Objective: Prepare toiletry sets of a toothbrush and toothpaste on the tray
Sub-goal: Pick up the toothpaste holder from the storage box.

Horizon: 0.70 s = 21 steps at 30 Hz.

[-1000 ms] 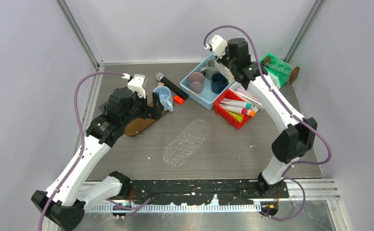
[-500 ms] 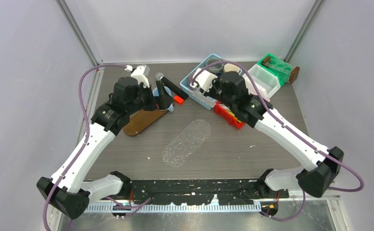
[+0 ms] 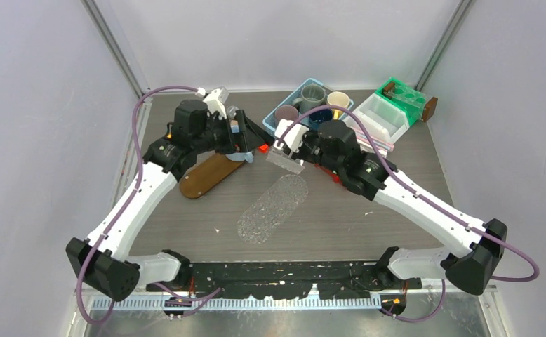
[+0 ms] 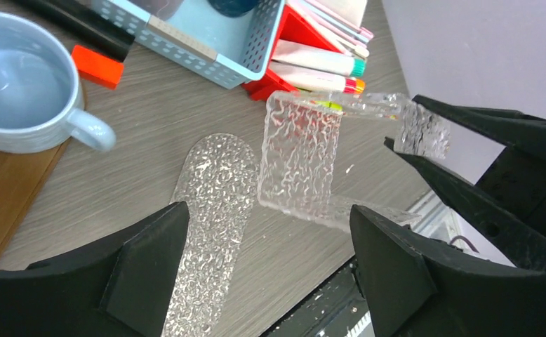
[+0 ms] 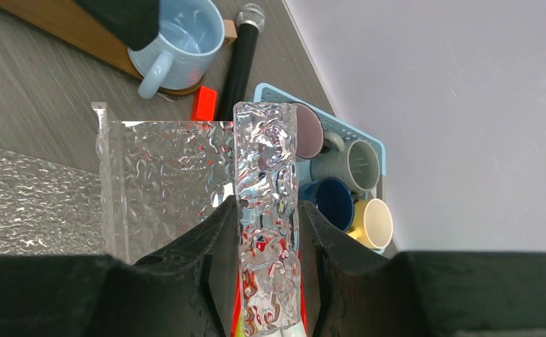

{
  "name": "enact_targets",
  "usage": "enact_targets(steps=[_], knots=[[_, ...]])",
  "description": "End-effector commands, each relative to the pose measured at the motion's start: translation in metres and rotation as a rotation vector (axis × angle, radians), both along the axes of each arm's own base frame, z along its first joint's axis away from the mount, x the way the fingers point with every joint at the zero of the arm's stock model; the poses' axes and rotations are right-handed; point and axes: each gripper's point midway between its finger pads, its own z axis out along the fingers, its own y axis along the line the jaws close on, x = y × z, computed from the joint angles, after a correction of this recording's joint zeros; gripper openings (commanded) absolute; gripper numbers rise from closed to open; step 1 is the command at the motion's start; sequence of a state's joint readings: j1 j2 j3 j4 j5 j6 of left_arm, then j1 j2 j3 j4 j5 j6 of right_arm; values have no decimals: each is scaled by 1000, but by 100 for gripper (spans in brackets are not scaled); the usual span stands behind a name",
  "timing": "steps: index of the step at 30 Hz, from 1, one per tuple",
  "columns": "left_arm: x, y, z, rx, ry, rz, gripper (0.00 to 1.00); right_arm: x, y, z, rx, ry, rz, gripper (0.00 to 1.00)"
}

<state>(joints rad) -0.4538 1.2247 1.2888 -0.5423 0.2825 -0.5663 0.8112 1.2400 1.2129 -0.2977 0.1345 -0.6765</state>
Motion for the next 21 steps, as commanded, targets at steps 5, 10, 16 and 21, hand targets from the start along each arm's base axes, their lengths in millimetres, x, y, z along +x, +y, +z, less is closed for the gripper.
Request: enact_targets(steps=[5, 10, 16, 21], knots=[[-4, -21, 26, -144, -24, -227, 83, -21, 12, 60, 204, -90, 100, 1], [-7, -31, 12, -165, 29, -296, 79, -25, 13, 65, 232, -92, 113, 1], [-7, -40, 4, -202, 64, -349, 72, -34, 21, 67, 250, -82, 172, 1], [-10, -45, -7, -228, 107, -378, 67, -34, 23, 67, 257, -81, 175, 1]])
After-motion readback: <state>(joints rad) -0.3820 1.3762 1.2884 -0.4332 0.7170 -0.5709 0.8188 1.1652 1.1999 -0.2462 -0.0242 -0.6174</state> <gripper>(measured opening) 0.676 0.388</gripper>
